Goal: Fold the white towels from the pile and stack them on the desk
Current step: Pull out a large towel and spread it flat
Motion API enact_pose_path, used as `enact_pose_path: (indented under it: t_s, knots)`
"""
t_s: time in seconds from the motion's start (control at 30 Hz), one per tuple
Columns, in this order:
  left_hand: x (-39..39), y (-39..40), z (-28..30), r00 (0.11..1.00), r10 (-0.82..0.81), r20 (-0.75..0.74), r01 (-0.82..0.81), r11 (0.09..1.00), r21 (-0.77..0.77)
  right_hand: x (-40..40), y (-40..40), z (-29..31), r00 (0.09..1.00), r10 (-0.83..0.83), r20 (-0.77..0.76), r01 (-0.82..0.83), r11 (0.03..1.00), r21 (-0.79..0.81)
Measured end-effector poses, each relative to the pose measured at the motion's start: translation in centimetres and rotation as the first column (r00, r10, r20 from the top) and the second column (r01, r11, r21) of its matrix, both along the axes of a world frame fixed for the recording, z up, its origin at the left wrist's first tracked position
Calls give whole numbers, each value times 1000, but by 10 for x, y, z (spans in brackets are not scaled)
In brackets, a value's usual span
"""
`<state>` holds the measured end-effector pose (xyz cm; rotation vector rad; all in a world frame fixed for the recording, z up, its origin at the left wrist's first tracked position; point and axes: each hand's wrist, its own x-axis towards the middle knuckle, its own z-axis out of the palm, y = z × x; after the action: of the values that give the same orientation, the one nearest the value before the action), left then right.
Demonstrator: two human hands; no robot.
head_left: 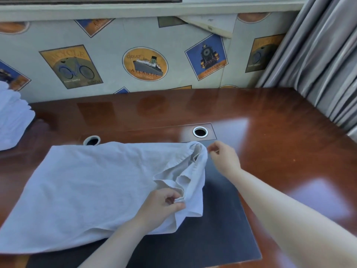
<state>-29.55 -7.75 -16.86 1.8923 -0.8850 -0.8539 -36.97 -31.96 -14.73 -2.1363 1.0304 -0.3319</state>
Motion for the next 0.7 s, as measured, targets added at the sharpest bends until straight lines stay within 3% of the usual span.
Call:
enact_pose_path:
  t_s: [0.13,0.27,0.33,0.43,0.57,0.7]
  knots:
    - [-7,1,1,998,-26,61,25,999,21,25,-20,-7,975,187,-122,-196,978,-70]
    - [-15,-8,3,968,-112,227,105,994,43,35,-26,-11,879,346,-327,-412,897,-159]
    - [-16,-11,3,953,-130,273,124,992,37,38,-29,-12,834,396,-384,-473,871,-130]
    - [-16,-13,2,945,-141,294,140,990,24,42,-35,-13,776,428,-464,-519,851,-83]
    - [-16,-14,-2,950,-165,263,158,986,49,45,-42,-13,703,460,-543,-624,765,-159]
    - [-19,-19,-4,960,-163,229,157,987,43,55,-47,-19,710,434,-554,-639,727,-250]
